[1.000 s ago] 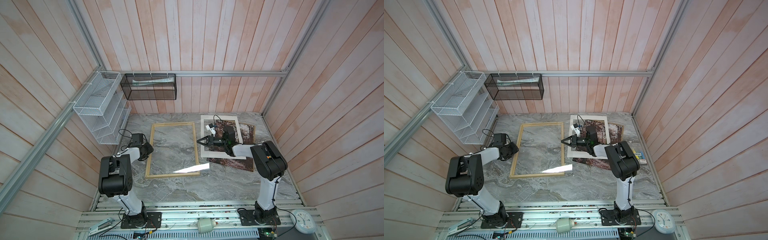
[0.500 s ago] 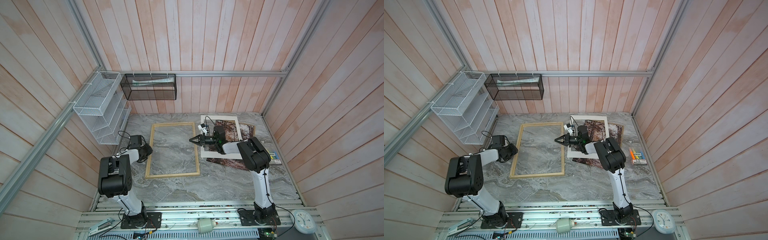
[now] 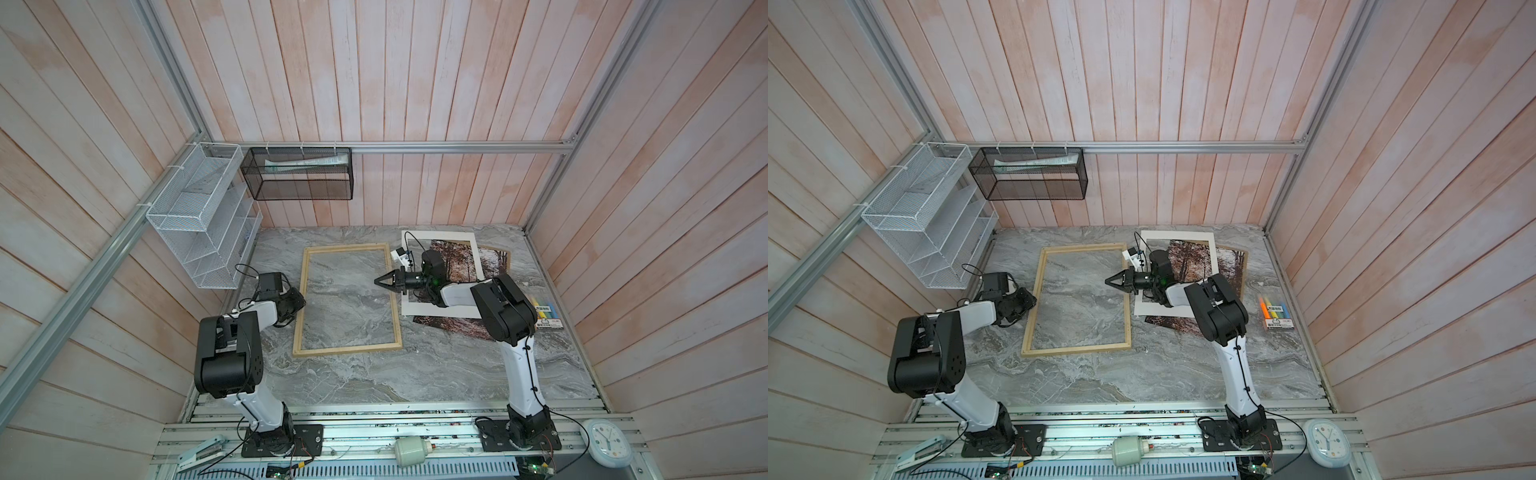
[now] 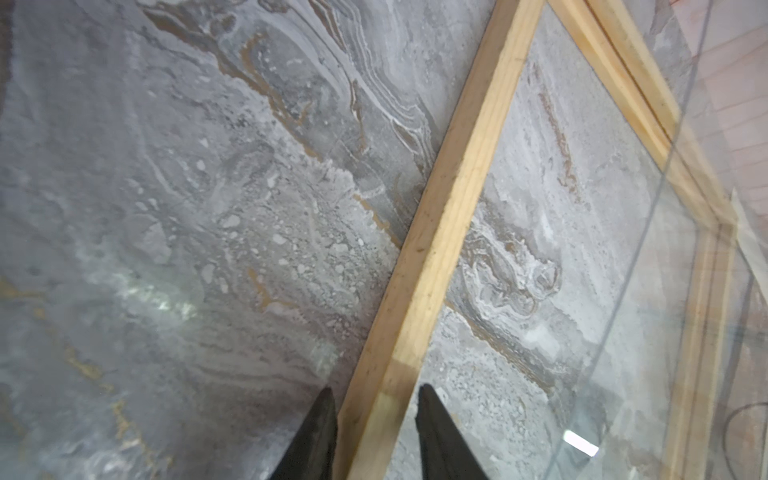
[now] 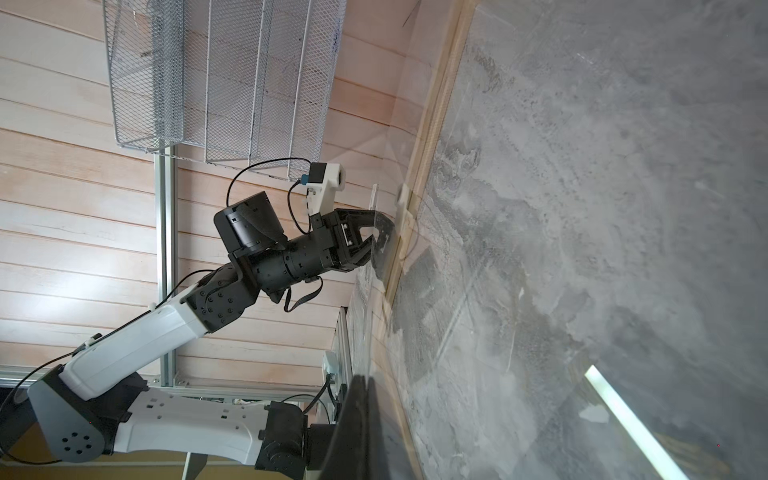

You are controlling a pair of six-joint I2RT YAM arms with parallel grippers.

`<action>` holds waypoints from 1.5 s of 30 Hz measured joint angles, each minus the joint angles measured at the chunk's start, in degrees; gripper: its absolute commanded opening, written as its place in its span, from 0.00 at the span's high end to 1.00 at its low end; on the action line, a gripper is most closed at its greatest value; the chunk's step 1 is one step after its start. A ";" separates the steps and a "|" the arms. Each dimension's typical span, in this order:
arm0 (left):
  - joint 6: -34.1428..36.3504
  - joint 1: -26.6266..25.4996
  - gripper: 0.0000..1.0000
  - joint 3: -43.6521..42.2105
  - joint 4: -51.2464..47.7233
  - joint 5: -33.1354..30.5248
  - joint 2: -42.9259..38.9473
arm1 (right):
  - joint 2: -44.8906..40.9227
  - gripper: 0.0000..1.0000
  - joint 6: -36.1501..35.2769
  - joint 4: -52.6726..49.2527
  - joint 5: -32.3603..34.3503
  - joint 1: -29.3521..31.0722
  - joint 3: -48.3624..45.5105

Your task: Put the photo into the frame

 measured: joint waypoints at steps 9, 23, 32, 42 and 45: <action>0.59 0.00 0.60 0.00 -1.14 -1.60 -2.86 | 0.15 1.00 -1.60 -2.38 0.00 0.39 1.07; 1.38 -0.02 0.71 0.00 -1.25 -1.27 -1.22 | 2.23 1.00 -3.21 -4.68 -0.02 1.18 2.38; 1.33 0.00 0.73 0.00 -1.18 -1.22 -1.11 | 2.86 1.00 -3.23 -5.40 -0.04 1.40 3.50; 1.38 0.00 0.75 0.00 -0.81 -0.52 -0.24 | 4.85 1.00 -3.30 -6.36 -0.46 1.66 6.08; 1.40 0.04 0.76 0.00 -0.35 -0.13 0.04 | 5.51 1.00 -3.50 -6.56 -0.48 1.66 6.51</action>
